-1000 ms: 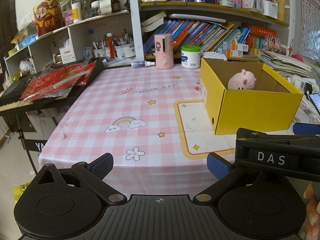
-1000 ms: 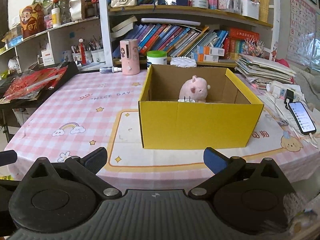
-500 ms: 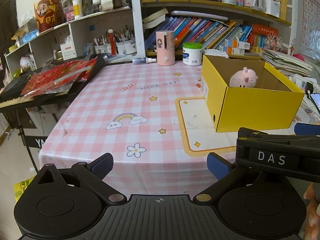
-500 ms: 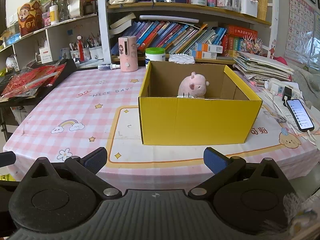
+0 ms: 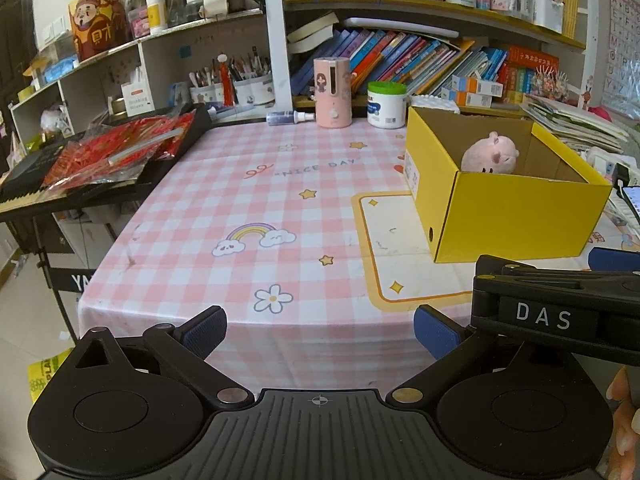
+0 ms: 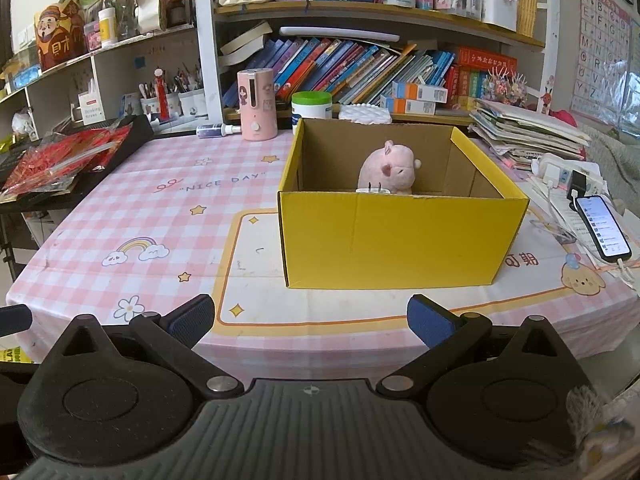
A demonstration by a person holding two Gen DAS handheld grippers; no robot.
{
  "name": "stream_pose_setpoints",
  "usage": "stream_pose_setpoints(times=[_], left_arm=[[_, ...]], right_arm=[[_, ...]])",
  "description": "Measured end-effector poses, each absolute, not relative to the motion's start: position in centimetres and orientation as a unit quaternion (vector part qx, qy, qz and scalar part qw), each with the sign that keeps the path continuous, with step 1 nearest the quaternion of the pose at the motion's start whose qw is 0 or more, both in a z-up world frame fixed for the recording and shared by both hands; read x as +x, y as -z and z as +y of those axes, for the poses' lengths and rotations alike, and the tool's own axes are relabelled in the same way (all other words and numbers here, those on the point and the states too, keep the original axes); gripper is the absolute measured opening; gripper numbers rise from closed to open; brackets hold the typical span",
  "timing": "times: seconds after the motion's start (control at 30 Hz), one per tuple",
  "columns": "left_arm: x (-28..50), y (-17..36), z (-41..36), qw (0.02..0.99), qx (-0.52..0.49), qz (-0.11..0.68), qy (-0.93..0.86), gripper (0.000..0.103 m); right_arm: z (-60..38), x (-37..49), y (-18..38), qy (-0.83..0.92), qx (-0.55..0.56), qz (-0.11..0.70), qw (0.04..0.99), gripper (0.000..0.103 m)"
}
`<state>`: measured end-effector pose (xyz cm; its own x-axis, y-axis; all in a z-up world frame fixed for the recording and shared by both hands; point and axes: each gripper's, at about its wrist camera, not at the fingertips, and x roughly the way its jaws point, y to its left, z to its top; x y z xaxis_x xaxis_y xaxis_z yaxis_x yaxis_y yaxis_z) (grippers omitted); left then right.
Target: Organize objects
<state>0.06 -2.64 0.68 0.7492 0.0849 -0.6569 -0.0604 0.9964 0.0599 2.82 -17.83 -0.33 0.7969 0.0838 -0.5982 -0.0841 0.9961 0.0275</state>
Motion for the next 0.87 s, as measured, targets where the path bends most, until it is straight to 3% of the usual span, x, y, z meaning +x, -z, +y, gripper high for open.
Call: stream_pose_setpoints(times=[0.87], left_arm=[[0.29,-0.62,-2.03,0.936,0.014,0.35,-0.031,0.101]], right_arm=[[-17.04,3.12,0.55,-0.049,0.005,0.317,0.947,0.103]])
